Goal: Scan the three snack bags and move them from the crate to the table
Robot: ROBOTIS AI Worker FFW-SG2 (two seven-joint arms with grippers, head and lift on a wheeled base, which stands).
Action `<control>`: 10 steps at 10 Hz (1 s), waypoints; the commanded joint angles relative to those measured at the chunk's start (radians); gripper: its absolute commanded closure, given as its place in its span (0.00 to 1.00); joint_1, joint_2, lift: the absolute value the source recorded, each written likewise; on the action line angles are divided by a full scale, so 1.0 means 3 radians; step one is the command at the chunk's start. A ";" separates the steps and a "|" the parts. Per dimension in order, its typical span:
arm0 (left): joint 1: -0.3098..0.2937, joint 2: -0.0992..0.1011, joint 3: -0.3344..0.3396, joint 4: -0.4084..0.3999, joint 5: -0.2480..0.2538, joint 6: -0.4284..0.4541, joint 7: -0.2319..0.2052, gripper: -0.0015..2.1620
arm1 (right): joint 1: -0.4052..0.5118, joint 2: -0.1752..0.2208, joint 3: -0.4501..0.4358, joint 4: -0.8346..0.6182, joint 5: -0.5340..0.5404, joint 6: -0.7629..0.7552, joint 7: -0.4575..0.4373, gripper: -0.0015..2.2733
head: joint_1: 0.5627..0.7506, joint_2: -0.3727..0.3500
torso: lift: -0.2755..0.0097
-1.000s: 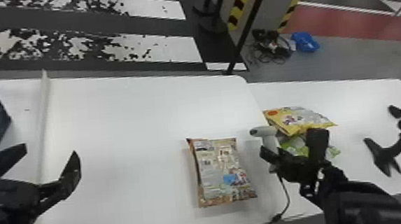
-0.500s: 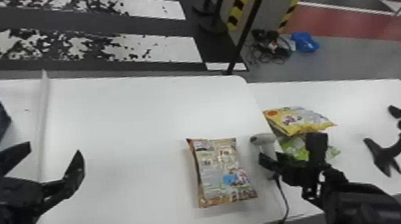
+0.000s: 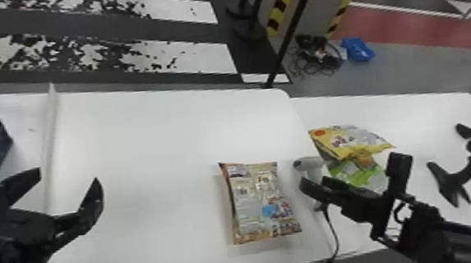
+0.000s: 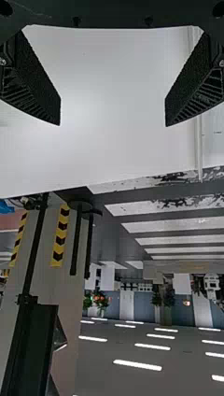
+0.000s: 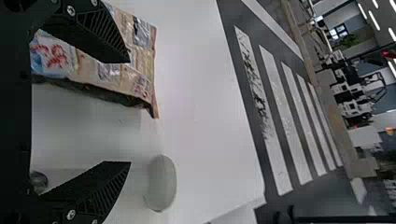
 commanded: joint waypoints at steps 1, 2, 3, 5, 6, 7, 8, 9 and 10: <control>0.0023 0.0015 -0.0001 -0.0004 -0.0001 -0.0011 0.0000 0.02 | -0.0129 -0.0016 -0.0046 -0.0026 -0.0037 0.0750 0.0162 0.05 | 0.70 0.03 | 0.75; 0.0034 0.0020 -0.0001 0.0001 -0.0001 -0.0011 0.0000 0.02 | -0.0196 -0.0032 -0.0005 0.0010 -0.0007 0.1016 0.0198 0.05 | 0.70 0.03 | 0.75; 0.0039 0.0020 -0.0011 0.0006 -0.0001 -0.0021 -0.0005 0.02 | -0.0252 -0.0032 0.0031 0.0097 0.0014 0.1077 0.0249 0.05 | 0.70 0.03 | 0.75; 0.0049 0.0035 -0.0026 0.0011 -0.0001 -0.0042 -0.0005 0.02 | -0.0349 -0.0032 0.0154 0.0353 0.0111 0.0883 0.0336 0.05 | 0.70 0.03 | 0.75; 0.0069 0.0041 -0.0026 0.0006 -0.0001 -0.0062 -0.0005 0.02 | -0.0354 -0.0032 0.0266 0.0424 0.0142 0.0699 0.0346 0.05 | 0.70 0.03 | 0.75; 0.0075 0.0041 -0.0032 0.0006 -0.0001 -0.0062 0.0000 0.02 | -0.0354 -0.0021 0.0389 0.0465 0.0223 0.0566 0.0392 0.05 | 0.70 0.04 | 0.75; 0.0075 0.0041 -0.0037 0.0006 -0.0001 -0.0062 0.0000 0.02 | -0.0390 -0.0021 0.0471 0.0532 0.0310 0.0504 0.0545 0.13 | 0.70 0.06 | 0.75; 0.0075 0.0041 -0.0042 0.0006 -0.0001 -0.0072 0.0000 0.02 | -0.0405 -0.0027 0.0563 0.0542 0.0443 0.0515 0.0627 0.80 | 0.70 0.08 | 0.75; 0.0075 0.0041 -0.0052 0.0016 -0.0001 -0.0083 0.0000 0.02 | -0.0410 -0.0032 0.0563 0.0572 0.0469 0.0474 0.0724 0.99 | 0.70 0.10 | 0.75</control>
